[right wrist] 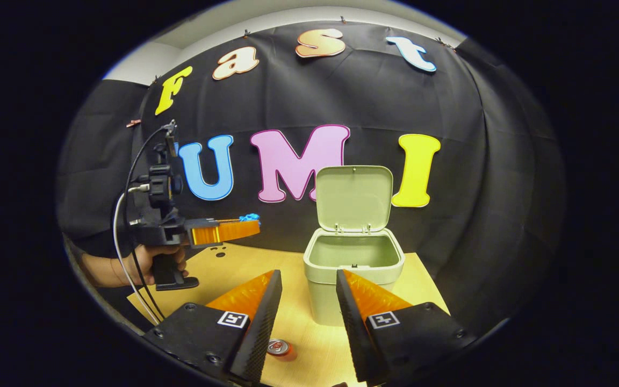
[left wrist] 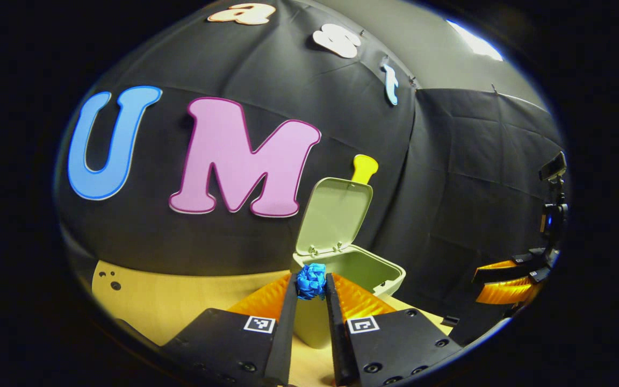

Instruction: Press the lid of the desktop garbage bin to open it, pick up the crumpled paper on the desktop and throw it into the bin, then pick up the pop can on the desktop and drop it into the bin, and finally close the garbage bin lid.

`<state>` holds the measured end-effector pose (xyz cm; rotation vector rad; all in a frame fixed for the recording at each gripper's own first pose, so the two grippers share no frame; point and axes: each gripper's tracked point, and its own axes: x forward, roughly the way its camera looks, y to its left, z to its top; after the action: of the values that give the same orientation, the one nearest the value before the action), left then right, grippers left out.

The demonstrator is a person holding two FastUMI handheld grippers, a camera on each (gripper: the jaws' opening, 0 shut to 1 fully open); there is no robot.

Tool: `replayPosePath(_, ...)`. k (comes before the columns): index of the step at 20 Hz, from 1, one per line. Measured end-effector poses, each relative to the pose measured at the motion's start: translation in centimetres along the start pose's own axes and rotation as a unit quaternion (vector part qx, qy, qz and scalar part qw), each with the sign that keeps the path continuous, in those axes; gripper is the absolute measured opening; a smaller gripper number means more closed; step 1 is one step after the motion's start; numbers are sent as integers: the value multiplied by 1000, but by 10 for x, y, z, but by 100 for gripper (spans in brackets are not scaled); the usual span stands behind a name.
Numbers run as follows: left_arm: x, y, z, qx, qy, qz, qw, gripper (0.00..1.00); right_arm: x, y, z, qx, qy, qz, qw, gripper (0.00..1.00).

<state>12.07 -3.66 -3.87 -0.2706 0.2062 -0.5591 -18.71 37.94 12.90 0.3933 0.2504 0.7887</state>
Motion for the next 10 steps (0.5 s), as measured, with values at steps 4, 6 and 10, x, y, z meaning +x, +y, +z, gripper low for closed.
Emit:
replayPosePath(4,37,-19,5,30,-5,-35,999,35,-3,-4,-6,5,1,-14,1000,65)
replayPosePath(6,56,-28,5,42,-3,-49,998,34,-6,-8,-10,12,4,-23,1000,65)
replayPosePath(10,89,-42,-11,55,21,-72,996,34,-15,-17,-16,20,7,-48,999,65)
